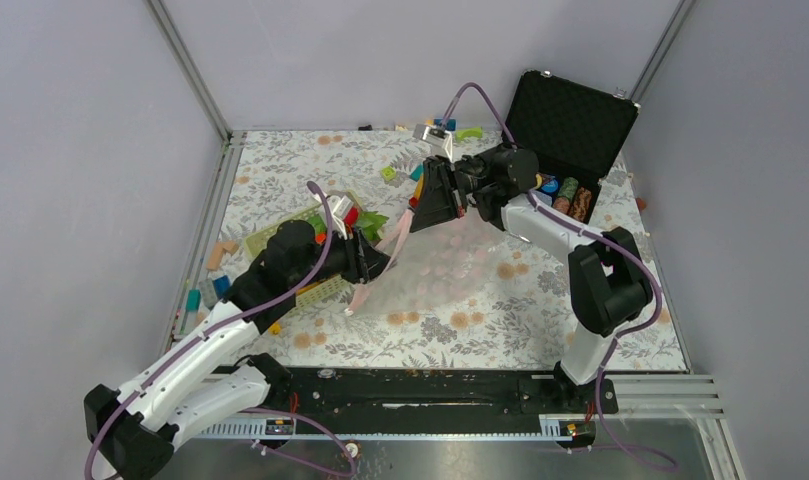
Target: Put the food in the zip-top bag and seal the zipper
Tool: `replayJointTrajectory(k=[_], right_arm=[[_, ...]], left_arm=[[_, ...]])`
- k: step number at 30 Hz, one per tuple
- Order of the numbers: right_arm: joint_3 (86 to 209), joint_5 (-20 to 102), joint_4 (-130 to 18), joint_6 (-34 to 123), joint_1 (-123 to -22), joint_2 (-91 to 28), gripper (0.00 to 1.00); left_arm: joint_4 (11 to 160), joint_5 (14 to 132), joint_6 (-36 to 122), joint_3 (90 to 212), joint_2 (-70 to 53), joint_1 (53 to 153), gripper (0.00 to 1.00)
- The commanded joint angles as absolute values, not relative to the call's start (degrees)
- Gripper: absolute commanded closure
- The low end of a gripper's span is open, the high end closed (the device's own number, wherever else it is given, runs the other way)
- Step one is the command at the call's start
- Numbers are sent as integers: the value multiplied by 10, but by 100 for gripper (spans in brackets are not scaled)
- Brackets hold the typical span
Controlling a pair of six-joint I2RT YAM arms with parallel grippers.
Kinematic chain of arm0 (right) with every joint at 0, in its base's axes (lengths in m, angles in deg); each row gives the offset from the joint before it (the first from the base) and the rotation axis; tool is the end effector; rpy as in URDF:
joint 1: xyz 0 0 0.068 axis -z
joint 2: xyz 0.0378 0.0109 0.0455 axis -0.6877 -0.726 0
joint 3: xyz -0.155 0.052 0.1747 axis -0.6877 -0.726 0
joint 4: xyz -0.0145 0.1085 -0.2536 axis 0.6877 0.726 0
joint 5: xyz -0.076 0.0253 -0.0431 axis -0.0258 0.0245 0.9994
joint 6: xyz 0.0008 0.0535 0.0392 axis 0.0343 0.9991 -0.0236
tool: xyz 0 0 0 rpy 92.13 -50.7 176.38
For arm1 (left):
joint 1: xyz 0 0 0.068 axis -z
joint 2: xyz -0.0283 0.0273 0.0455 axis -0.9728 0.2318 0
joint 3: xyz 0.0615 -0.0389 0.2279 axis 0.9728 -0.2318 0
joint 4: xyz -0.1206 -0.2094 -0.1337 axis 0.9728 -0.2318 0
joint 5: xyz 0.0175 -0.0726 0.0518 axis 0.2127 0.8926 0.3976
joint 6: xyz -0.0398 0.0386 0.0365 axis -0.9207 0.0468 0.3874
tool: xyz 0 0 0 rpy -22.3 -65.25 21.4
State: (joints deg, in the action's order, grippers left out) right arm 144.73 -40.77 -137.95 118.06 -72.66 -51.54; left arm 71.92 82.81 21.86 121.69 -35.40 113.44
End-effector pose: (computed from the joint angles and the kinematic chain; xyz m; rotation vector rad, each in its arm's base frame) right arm 0.2949 0.2251 0.3272 -1.4041 1.3642 1.8910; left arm 0.1924 -0.1643 0.2811 0.3031 1.9986 -1.0968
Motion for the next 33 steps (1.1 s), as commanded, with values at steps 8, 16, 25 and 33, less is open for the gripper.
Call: replayJointTrajectory(k=[8, 16, 25, 33], right_arm=[[1592, -444, -1414, 1180, -715, -549, 0], [1659, -442, -1411, 1087, -698, -560, 0], [1392, -240, -1220, 567, -637, -449, 0], [1510, 307, -614, 230, -636, -411, 0]], left_arm=[[753, 840, 224, 1223, -395, 1147, 88], [731, 802, 215, 1227, -433, 1148, 100], [728, 799, 218, 1235, -419, 1148, 100], [732, 787, 213, 1228, -412, 1149, 100]])
